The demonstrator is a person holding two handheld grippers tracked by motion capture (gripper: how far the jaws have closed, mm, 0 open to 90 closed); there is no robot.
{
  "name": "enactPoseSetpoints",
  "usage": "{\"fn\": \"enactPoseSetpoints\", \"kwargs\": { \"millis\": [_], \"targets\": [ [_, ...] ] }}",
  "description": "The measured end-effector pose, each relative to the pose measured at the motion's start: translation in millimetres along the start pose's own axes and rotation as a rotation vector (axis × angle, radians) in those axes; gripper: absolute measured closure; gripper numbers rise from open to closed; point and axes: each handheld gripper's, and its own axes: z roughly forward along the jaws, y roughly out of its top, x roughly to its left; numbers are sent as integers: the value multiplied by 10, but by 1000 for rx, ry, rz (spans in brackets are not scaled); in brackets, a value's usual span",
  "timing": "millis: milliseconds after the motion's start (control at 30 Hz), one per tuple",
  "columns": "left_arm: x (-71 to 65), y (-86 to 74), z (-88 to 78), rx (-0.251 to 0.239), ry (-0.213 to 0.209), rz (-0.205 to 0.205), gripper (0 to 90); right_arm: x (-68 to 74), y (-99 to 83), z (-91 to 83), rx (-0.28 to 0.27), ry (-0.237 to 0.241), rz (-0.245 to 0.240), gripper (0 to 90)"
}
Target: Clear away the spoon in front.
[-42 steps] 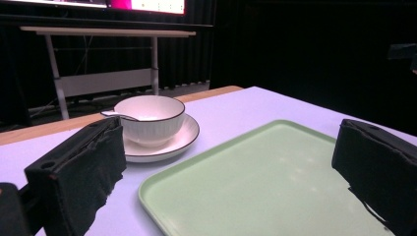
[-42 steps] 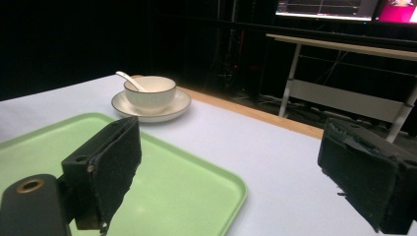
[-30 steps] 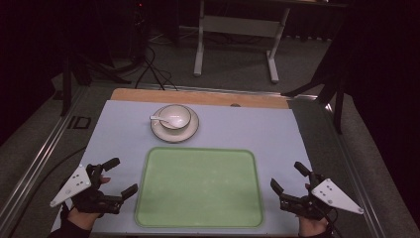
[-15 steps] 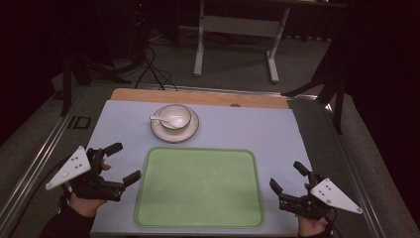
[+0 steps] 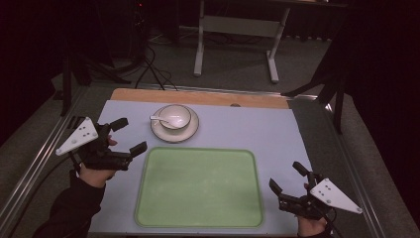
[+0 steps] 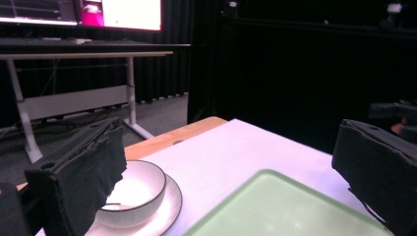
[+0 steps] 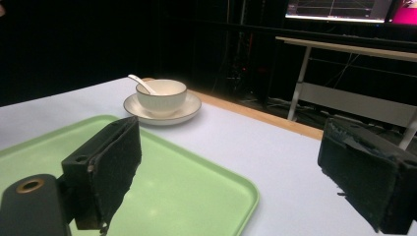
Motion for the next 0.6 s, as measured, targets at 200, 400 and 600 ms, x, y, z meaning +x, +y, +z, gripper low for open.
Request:
{"fn": "enactPoseSetpoints", "kwargs": {
  "millis": [200,400,600],
  "targets": [
    [217,-25,182,-25,51,-88,0,6,0,8,3,2,-1,93],
    [388,-94,329,-20,114,-155,4,1,-3,9,5,5,-1,93],
    [550,-207,487,1,193,-213,6,4,-2,21,5,14,-2,93]
  ]
}}
